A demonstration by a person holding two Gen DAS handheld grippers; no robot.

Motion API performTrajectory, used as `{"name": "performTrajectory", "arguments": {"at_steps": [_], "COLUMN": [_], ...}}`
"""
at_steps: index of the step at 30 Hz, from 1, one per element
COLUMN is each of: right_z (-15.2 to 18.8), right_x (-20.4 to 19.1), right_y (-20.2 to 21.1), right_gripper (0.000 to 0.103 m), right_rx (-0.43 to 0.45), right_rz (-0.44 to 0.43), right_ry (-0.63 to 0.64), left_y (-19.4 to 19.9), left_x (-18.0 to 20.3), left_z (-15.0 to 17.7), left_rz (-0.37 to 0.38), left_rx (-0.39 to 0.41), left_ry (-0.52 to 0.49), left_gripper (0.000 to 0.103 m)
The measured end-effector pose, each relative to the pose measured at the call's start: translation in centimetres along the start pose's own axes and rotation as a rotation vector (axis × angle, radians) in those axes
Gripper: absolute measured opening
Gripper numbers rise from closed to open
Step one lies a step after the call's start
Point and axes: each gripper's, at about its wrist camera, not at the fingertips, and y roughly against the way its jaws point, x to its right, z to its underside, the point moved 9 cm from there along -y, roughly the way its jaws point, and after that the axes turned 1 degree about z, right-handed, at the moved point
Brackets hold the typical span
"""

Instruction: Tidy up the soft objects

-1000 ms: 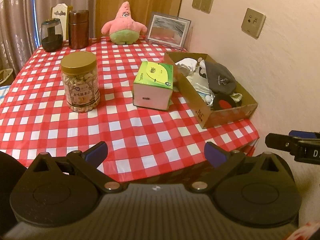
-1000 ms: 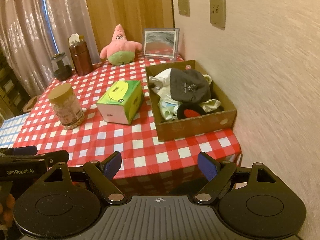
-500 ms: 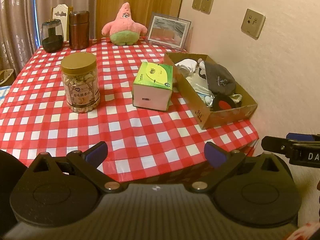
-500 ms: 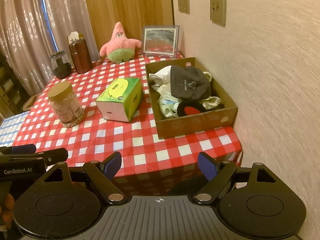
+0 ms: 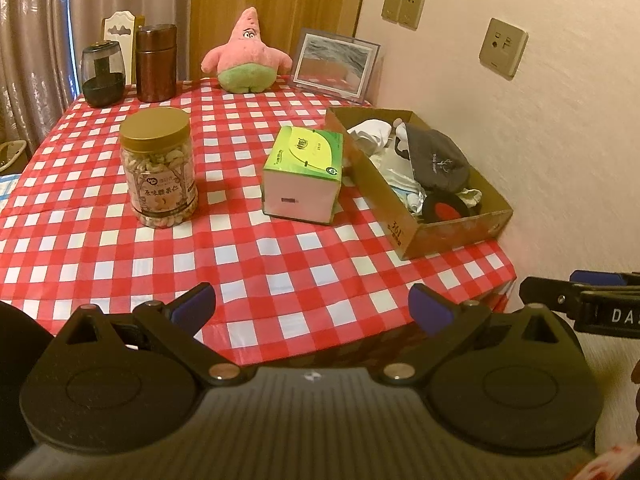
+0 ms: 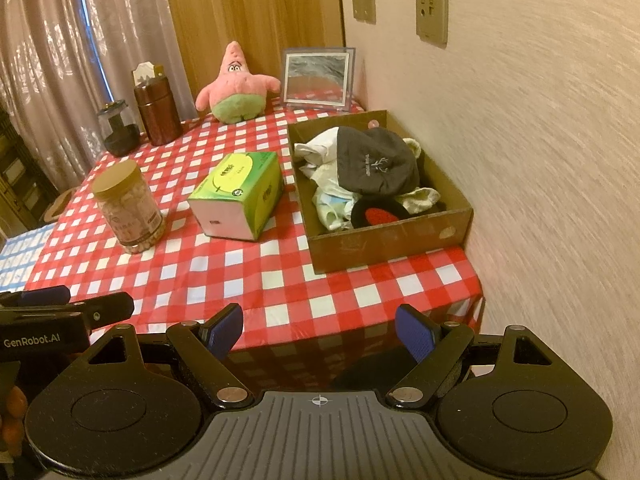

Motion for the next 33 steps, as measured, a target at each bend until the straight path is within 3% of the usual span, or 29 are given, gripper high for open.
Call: {"name": "performTrajectory", "arguments": {"at_steps": [33], "right_z": [0.12], "right_x": [-0.08], "right_y": [0.2], "right_gripper": [0.083], "right_rx": [0.004], "right_rz": [0.003], "right_ry": [-0.009], "left_y": [-0.04], "left_x": [0.33], "left_z": [0.09], "left_rz": [0.005], "left_rx": [0.0], "left_ry": [-0.004], "left_gripper": [0.102]}}
